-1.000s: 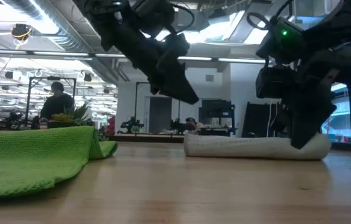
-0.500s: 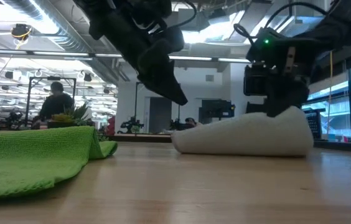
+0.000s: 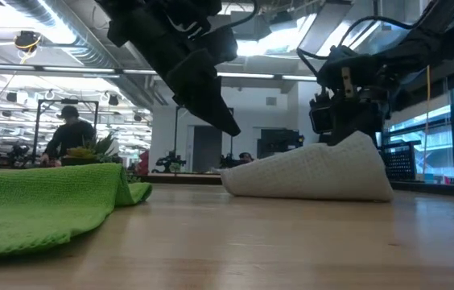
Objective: Roll microfiber towels into tight, uniform cylinder then place into a basket
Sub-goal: Roll the gray microfiber towel
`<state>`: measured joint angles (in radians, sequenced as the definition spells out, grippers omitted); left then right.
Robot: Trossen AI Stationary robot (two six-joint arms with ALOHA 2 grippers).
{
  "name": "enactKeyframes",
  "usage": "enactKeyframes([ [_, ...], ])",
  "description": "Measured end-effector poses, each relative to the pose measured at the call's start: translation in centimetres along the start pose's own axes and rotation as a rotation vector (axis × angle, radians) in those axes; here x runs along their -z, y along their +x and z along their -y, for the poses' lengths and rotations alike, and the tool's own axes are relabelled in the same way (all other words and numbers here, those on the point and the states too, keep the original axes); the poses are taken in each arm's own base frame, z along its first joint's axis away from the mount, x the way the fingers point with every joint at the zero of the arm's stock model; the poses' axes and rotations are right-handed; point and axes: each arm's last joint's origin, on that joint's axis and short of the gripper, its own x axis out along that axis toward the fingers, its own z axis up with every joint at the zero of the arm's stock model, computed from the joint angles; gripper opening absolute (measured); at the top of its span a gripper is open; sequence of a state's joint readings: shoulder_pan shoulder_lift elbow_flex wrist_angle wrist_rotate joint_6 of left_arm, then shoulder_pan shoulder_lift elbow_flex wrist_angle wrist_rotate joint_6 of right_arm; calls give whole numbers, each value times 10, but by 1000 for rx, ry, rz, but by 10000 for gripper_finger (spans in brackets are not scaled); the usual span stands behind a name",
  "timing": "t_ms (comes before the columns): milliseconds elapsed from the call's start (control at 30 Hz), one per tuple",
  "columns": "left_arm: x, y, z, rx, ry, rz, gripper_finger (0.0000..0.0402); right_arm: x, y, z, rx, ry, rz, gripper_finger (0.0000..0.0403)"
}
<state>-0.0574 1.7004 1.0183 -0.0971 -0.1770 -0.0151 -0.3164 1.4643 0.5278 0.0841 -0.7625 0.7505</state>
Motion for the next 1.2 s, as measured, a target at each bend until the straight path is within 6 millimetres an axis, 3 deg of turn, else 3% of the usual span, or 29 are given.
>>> enactKeyframes([
  [333,0,0,1,-1,3,0,78,-4,3,-15,-138,-174,7,17],
  [867,3,0,2,5,10,-32,78,42,43,-38,39,-350,-72,17],
  [1200,3,-2,15,202,136,-14,78,43,44,-37,95,-327,-29,17],
])
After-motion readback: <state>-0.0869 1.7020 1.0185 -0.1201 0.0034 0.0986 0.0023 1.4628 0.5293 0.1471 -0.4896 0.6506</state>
